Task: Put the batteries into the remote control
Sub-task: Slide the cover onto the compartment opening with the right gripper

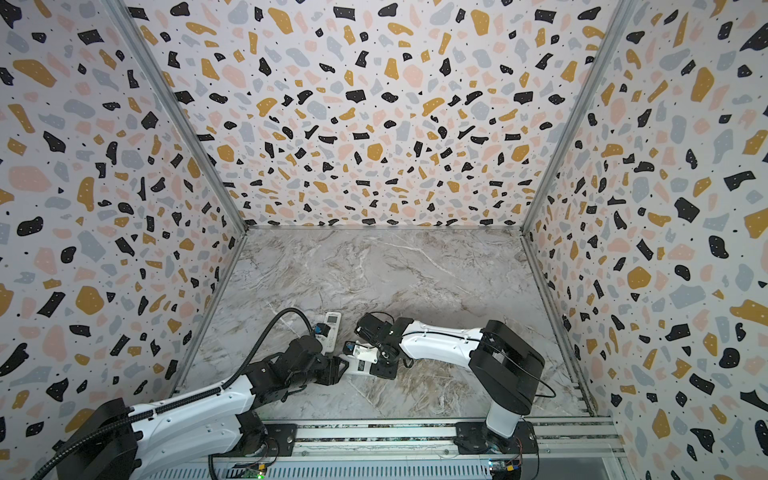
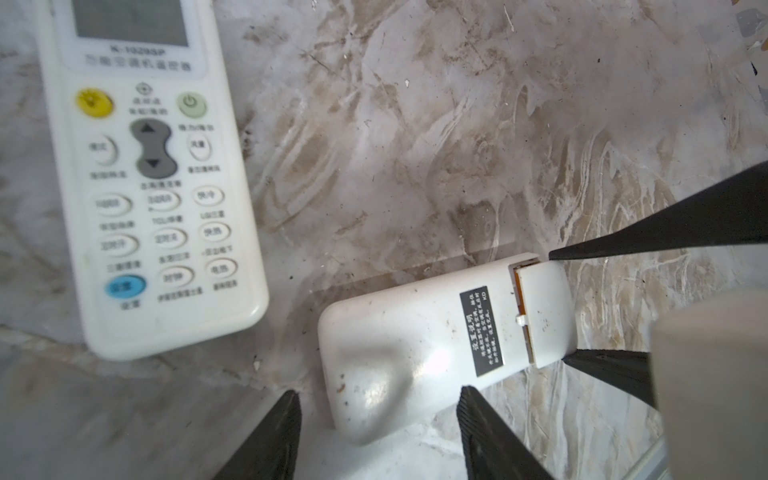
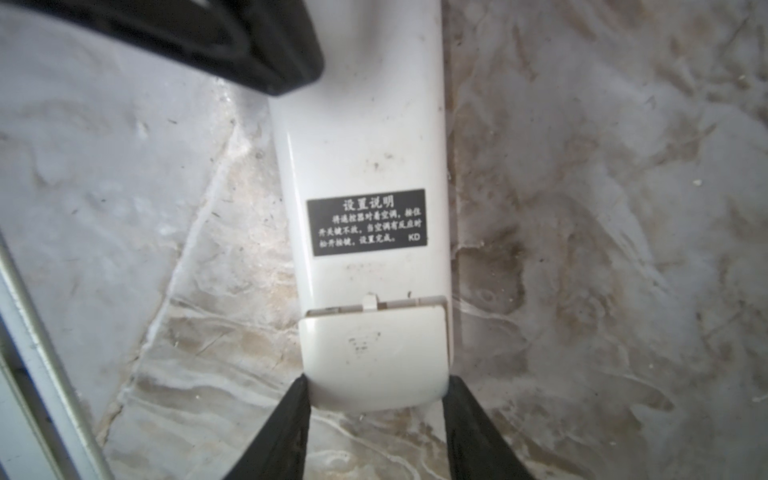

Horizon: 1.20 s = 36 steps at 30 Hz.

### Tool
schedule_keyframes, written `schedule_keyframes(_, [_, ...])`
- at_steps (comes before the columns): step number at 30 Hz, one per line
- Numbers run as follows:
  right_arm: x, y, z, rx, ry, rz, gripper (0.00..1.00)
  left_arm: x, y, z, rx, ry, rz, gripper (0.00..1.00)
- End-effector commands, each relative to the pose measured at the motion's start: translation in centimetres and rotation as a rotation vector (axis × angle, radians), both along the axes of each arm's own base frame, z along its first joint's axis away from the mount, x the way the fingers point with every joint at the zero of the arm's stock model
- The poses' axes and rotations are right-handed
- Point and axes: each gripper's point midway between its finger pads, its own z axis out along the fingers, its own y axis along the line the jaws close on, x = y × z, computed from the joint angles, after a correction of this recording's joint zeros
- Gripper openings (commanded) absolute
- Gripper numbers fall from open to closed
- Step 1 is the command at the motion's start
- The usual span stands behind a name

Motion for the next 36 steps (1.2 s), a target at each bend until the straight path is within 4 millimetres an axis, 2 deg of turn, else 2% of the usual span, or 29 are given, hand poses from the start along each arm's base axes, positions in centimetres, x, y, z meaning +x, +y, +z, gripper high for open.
schedule_keyframes(1, [-0.1,0.1,0.3,-0.012,0.004,-0.001,0.32,0.2,0.2,-0.3,0.000,-0.006,0.013,0.62])
schedule_keyframes(16, [0.1,-0.3,-0.1,-0.033,0.010,-0.016,0.32,0.0,0.1,-1.2,0.016,0.007,-0.013,0.61])
schedule_keyframes(24, [0.2,-0.3,0.0,-0.036,0.016,-0.024,0.31,0.0,0.0,-1.4,0.022,0.010,-0.024,0.57])
schedule_keyframes(31, [0.6,0.4,0.8,-0.007,0.015,-0.023,0.31,-0.1,0.0,-1.6,0.027,0.013,-0.028,0.56])
schedule_keyframes(36, [0.7,0.2,0.5,-0.023,0.030,-0.028,0.31,-0.1,0.0,-1.6,0.028,0.013,-0.027,0.56])
